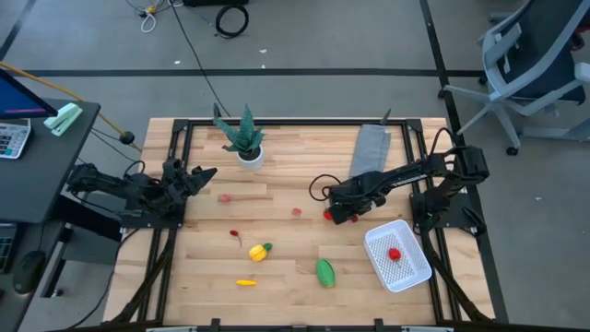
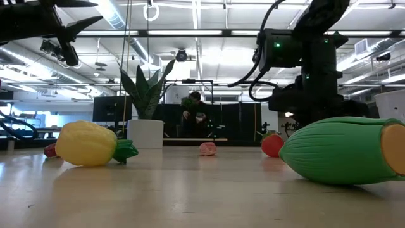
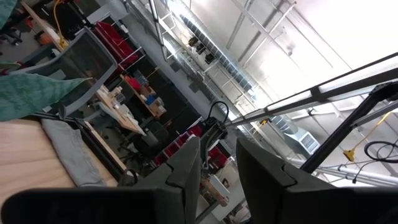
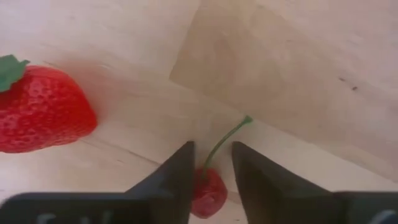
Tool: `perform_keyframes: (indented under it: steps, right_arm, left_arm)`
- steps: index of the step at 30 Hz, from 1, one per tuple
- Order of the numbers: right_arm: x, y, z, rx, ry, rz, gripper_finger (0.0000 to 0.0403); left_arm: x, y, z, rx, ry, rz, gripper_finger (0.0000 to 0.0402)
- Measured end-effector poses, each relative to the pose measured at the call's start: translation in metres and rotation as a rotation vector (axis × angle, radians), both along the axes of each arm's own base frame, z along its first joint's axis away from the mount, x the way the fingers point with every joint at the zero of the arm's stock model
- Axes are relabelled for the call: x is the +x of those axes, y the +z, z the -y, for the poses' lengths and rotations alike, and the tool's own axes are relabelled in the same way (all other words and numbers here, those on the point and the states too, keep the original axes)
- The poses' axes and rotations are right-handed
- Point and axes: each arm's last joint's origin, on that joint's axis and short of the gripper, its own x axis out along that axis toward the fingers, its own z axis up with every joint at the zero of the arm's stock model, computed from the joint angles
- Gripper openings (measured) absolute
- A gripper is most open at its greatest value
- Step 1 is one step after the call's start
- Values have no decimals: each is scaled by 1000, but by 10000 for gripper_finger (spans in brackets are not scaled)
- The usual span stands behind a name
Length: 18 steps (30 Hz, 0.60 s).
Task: Pick and placing Produce into tupperware
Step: Put the right red cherry into the white basket
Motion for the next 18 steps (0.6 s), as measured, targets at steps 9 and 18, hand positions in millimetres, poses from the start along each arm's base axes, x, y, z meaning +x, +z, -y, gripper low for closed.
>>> perform_keyframes:
  steps: [9,18]
  right_arm:
    - [0,1,0,-25,37,8,10]
    - [13,41,-7,-7,91,178,6]
  left_arm:
    - [0,0,0,0,0,0,110]
    - [0,0,0,0,0,-1,110]
